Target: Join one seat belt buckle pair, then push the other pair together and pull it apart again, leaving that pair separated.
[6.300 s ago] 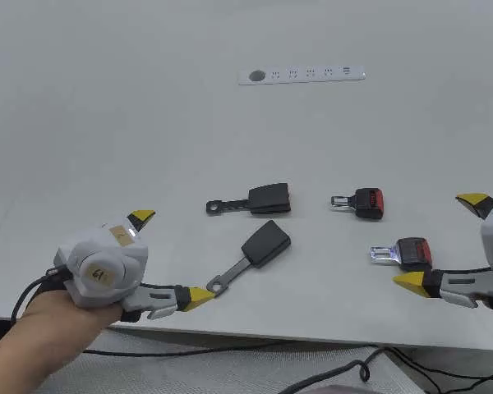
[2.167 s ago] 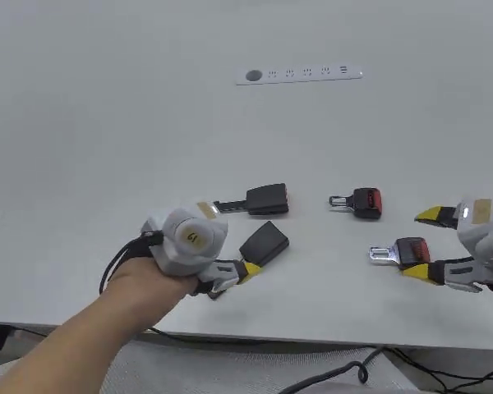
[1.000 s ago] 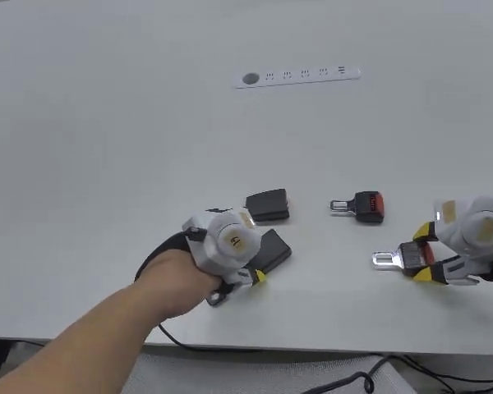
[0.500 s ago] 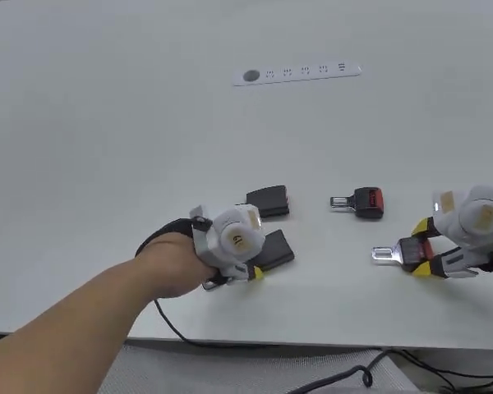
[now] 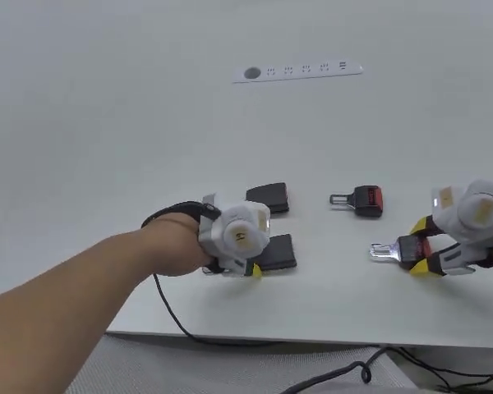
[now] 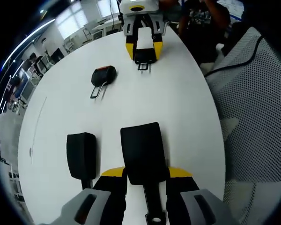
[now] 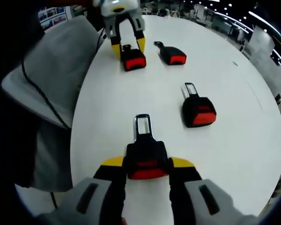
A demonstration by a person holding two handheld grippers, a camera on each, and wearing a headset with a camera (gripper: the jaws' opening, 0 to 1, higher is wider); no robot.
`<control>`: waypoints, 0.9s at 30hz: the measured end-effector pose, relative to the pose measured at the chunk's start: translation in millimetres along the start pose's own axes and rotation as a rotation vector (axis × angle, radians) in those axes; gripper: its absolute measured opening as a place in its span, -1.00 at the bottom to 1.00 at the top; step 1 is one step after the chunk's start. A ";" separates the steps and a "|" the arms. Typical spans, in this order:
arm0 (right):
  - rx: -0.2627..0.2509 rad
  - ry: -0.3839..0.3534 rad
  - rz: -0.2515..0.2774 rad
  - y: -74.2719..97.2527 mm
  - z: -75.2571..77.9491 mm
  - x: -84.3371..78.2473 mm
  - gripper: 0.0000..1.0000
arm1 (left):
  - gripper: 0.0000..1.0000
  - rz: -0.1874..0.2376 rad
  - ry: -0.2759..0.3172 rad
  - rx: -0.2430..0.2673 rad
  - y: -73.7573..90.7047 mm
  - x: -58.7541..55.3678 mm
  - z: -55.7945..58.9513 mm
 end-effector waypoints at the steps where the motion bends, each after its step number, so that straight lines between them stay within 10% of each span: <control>1: -0.001 -0.002 0.001 0.0 0.0 0.0 -0.29 | -0.34 -0.001 -0.004 -0.002 0.1 -0.1 0.1; 27: -0.025 -0.005 0.070 -21.1 -6.4 36.5 -0.29 | -0.34 -0.017 -0.018 -0.035 -1.4 2.4 -1.8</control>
Point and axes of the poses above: the centre of the closed fingertips' face, and the gripper's own axes: y roughly backward along the fingers, z roughly to its right, x roughly out of its top, the point moved 7 cm from there along y, roughly backward along the fingers, and after that the axes turned 1 degree about y, right-handed, at the moved point
